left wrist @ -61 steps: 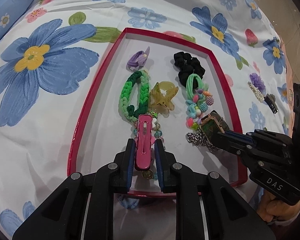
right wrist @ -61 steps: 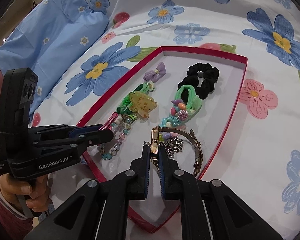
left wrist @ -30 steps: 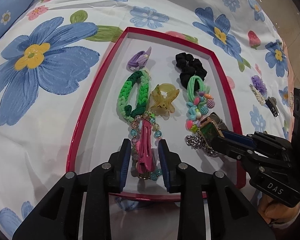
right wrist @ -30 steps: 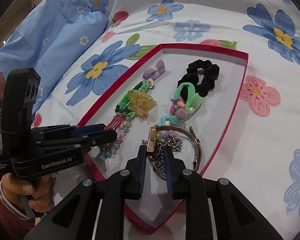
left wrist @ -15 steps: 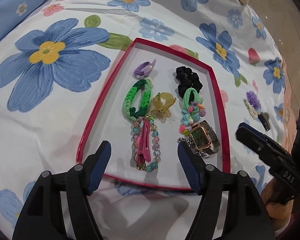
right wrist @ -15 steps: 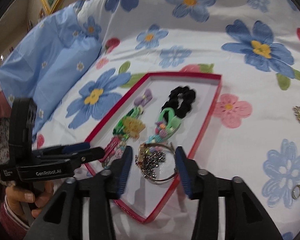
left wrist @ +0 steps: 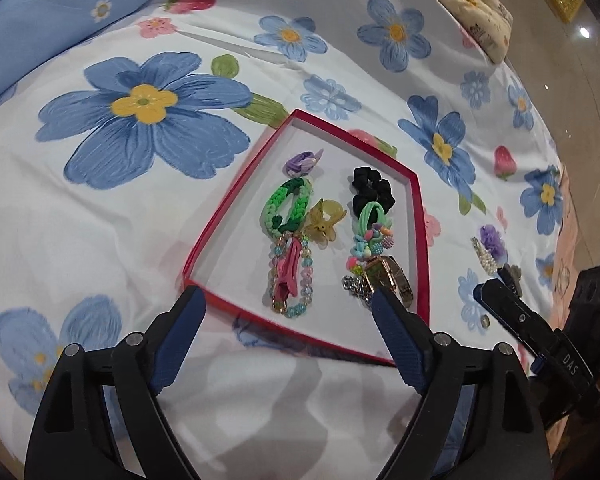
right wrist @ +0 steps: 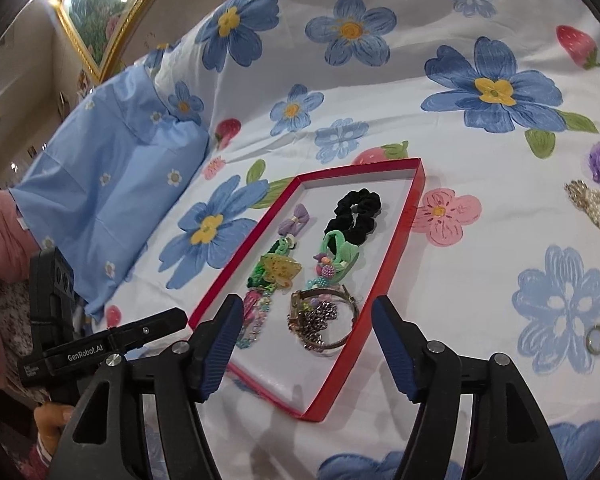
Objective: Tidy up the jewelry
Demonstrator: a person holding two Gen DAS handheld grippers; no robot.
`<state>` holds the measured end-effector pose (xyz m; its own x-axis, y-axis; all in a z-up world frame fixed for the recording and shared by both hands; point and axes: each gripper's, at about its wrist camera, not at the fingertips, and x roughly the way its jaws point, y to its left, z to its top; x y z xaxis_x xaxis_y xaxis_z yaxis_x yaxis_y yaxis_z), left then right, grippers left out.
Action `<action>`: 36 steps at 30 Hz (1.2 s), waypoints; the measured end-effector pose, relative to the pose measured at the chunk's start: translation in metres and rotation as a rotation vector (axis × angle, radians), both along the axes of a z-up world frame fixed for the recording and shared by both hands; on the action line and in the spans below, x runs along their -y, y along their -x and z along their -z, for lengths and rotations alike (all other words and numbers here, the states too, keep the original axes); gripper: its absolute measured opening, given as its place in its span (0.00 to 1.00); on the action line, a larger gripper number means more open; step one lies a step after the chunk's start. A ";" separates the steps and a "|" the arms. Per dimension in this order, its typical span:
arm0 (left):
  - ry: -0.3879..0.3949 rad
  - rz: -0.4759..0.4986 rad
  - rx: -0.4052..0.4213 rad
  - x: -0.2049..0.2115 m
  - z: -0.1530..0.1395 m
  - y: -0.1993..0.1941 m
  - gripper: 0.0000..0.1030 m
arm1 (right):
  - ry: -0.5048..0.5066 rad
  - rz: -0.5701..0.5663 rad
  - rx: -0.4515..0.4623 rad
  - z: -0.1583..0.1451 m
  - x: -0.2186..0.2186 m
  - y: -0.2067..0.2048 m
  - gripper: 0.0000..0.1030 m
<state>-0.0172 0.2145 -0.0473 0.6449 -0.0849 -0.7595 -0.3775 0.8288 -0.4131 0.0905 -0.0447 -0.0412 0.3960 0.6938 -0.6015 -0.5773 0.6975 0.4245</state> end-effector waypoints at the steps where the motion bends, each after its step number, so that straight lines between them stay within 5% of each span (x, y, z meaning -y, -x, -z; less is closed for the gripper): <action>1: 0.000 -0.006 -0.003 0.001 0.000 0.003 0.84 | -0.012 0.002 -0.004 0.000 0.002 0.002 0.67; 6: 0.010 -0.012 -0.016 0.008 0.003 0.017 0.87 | -0.060 0.002 -0.012 0.002 0.011 0.014 0.68; 13: -0.090 -0.006 -0.011 0.027 -0.007 0.039 0.88 | -0.085 -0.001 0.021 -0.002 0.020 0.038 0.69; 19: -0.225 0.002 0.040 0.045 -0.034 0.056 0.88 | -0.034 0.012 0.148 -0.020 0.027 0.062 0.75; 29: -0.417 -0.002 0.159 0.065 -0.089 0.073 1.00 | -0.012 0.019 0.393 -0.087 0.043 0.093 0.99; 32: -0.479 -0.036 0.148 0.070 -0.082 0.071 1.00 | -0.003 0.039 0.463 -0.099 0.047 0.101 1.00; 36: -0.477 -0.042 0.142 0.073 -0.055 0.070 1.00 | 0.027 0.075 0.445 -0.074 0.047 0.099 1.00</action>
<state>-0.0873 0.1410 0.0078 0.7399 0.2790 -0.6122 -0.3826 0.9230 -0.0418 -0.0084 -0.0919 0.0329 0.6685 0.6401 -0.3788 -0.6472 0.7515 0.1278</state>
